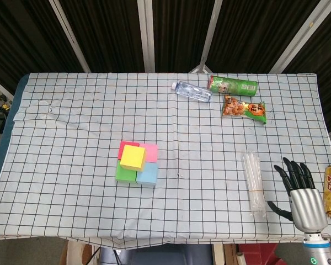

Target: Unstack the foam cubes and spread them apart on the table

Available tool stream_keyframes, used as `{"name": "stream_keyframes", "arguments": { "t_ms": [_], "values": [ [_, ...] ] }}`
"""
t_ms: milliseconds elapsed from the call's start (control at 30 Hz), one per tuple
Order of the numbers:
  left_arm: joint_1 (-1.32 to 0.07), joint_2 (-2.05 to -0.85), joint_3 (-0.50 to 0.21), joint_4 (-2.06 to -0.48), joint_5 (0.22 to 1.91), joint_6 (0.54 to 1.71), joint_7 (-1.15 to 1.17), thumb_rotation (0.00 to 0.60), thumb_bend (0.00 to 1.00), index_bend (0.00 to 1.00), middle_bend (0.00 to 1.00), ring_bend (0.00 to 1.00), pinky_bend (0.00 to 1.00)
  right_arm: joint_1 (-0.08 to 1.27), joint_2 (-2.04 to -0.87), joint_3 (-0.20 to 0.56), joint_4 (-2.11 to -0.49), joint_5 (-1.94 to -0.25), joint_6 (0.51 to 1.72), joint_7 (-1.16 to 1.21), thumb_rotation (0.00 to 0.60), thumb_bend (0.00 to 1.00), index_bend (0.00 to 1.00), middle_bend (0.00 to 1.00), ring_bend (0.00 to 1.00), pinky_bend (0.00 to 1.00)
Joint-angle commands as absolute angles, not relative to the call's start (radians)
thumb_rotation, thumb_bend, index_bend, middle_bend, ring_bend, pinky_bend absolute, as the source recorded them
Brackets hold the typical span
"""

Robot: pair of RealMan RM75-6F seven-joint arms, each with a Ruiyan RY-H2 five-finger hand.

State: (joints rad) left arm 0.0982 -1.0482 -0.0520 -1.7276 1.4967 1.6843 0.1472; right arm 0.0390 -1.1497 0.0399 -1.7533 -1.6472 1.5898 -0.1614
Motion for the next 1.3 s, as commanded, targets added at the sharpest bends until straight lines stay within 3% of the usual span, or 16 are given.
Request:
{"name": "stream_keyframes", "arguments": {
  "t_ms": [33, 167, 300, 567, 900, 1067, 1300],
  "values": [
    [0.092, -1.045, -0.048, -1.730, 1.508, 1.678, 0.147, 0.600, 0.00, 0.03, 0.00, 0.00, 0.01, 0.038, -1.145, 0.037, -1.753, -1.646, 1.587, -0.161, 0.600, 0.06, 0.17, 0.04, 0.06, 0.00],
    [0.059, -1.011, -0.047, -1.759, 1.497, 1.611, 0.172, 0.600, 0.00, 0.02, 0.00, 0.00, 0.01, 0.034, -1.141, 0.044, -1.757, -1.635, 1.595, -0.149, 0.600, 0.06, 0.17, 0.04, 0.06, 0.00],
    [-0.019, -0.925, -0.091, -1.842, 1.427, 1.486, 0.186, 0.600, 0.00, 0.02, 0.00, 0.00, 0.01, 0.036, -1.143, 0.041, -1.759, -1.636, 1.586, -0.157, 0.600, 0.06, 0.17, 0.04, 0.06, 0.00],
    [-0.268, -0.724, -0.200, -1.987, 1.091, 1.071, 0.301, 0.600, 0.00, 0.01, 0.00, 0.00, 0.01, 0.045, -1.160, 0.043, -1.765, -1.621, 1.561, -0.204, 0.600, 0.06, 0.17, 0.04, 0.06, 0.00],
    [-0.572, -0.628, -0.260, -2.074, 0.761, 0.722, 0.395, 0.600, 0.00, 0.00, 0.00, 0.00, 0.01, 0.046, -1.172, 0.042, -1.774, -1.612, 1.551, -0.232, 0.600, 0.06, 0.17, 0.04, 0.06, 0.00],
    [-0.726, -0.633, -0.237, -2.119, 0.586, 0.689, 0.493, 0.600, 0.00, 0.00, 0.00, 0.00, 0.01, 0.048, -1.173, 0.044, -1.772, -1.606, 1.545, -0.238, 0.600, 0.06, 0.17, 0.04, 0.06, 0.00],
    [-0.959, -0.731, -0.169, -2.146, 0.307, 0.769, 0.646, 0.600, 0.00, 0.00, 0.00, 0.00, 0.00, 0.049, -1.174, 0.047, -1.771, -1.600, 1.544, -0.235, 0.600, 0.06, 0.17, 0.04, 0.06, 0.00]
  ]
}}
